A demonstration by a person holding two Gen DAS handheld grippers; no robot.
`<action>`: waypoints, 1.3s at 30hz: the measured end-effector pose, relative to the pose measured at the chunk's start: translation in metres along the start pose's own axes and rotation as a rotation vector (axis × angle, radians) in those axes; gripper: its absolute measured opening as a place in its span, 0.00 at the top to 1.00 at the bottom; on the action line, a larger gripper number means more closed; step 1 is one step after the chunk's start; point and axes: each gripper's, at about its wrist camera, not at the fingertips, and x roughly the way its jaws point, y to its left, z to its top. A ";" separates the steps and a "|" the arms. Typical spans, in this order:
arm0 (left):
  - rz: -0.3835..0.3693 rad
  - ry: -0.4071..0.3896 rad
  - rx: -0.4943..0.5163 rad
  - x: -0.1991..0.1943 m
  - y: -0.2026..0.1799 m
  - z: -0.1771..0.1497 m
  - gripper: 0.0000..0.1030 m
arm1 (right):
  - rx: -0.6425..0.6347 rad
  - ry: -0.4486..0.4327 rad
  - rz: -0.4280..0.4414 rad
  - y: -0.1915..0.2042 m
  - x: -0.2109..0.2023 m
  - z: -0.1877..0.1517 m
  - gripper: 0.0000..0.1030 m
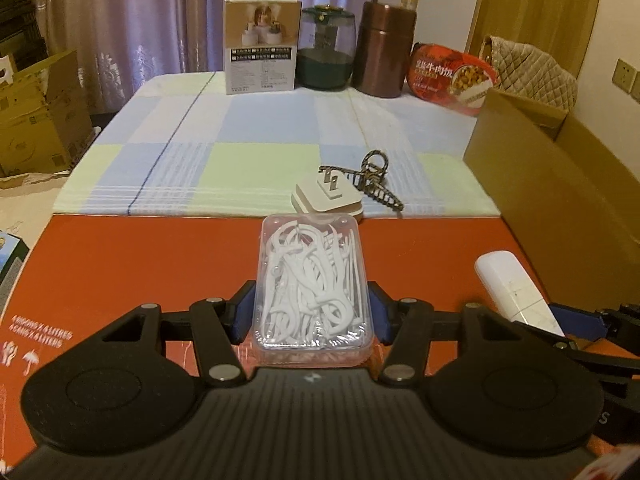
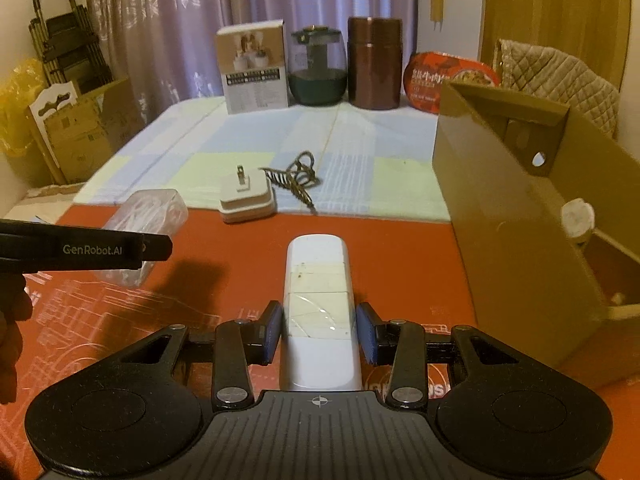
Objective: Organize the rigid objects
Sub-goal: 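Carry the clear box and white remote over the cardboard box with both grippers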
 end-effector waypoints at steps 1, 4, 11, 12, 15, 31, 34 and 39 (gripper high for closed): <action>-0.001 -0.002 -0.005 -0.007 -0.002 -0.001 0.49 | 0.004 -0.004 0.001 0.001 -0.007 0.000 0.64; -0.017 -0.005 -0.022 -0.028 -0.007 -0.007 0.49 | 0.007 -0.012 0.002 0.004 -0.026 -0.001 0.64; -0.020 -0.012 -0.027 -0.067 -0.019 -0.024 0.49 | 0.021 -0.036 -0.005 0.005 -0.069 -0.007 0.64; -0.021 -0.013 -0.025 -0.072 -0.021 -0.027 0.49 | 0.023 -0.040 -0.007 0.004 -0.075 -0.008 0.64; -0.025 -0.013 -0.015 -0.085 -0.027 -0.033 0.49 | 0.031 -0.050 -0.015 0.002 -0.091 -0.011 0.64; -0.111 -0.044 0.085 -0.121 -0.091 -0.040 0.49 | 0.064 -0.113 -0.093 -0.031 -0.155 -0.016 0.64; -0.139 -0.048 0.110 -0.123 -0.107 -0.035 0.49 | 0.081 -0.128 -0.115 -0.043 -0.165 -0.013 0.64; -0.181 -0.060 0.153 -0.125 -0.136 -0.026 0.49 | 0.116 -0.152 -0.161 -0.068 -0.179 -0.007 0.64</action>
